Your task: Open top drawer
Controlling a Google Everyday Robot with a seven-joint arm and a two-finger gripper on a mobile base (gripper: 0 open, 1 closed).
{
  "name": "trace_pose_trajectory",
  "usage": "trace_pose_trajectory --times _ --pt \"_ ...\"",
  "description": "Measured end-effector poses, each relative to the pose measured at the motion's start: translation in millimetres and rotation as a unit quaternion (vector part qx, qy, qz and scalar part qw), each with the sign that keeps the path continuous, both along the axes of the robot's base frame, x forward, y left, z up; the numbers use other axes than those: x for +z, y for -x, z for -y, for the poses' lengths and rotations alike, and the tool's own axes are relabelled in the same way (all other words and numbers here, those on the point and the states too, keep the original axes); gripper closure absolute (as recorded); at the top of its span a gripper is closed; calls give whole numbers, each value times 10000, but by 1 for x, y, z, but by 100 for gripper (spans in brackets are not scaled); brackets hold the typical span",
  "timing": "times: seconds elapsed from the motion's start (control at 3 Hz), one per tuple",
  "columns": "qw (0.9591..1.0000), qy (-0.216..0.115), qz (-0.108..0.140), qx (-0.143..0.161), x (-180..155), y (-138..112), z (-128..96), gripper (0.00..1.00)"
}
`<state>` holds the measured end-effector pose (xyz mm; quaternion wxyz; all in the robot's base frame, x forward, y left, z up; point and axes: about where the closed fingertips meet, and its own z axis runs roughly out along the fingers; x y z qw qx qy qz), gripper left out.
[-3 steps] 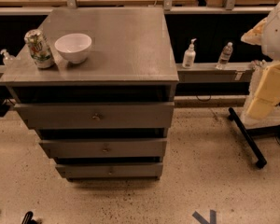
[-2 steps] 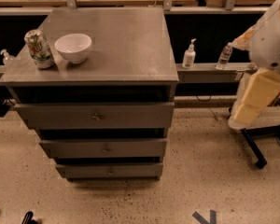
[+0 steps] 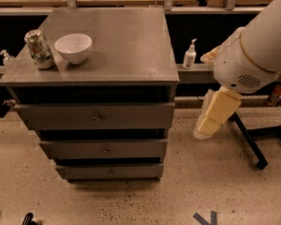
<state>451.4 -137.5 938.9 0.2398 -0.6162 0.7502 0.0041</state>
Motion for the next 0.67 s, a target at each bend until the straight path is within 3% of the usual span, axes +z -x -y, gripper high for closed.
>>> trace_pose_trajectory --times 0.33,0.67 --pt "9998 213 -31 13 -4 -1 -5 0" --pt "9975 574 -96 410 -58 -20 -42 0"
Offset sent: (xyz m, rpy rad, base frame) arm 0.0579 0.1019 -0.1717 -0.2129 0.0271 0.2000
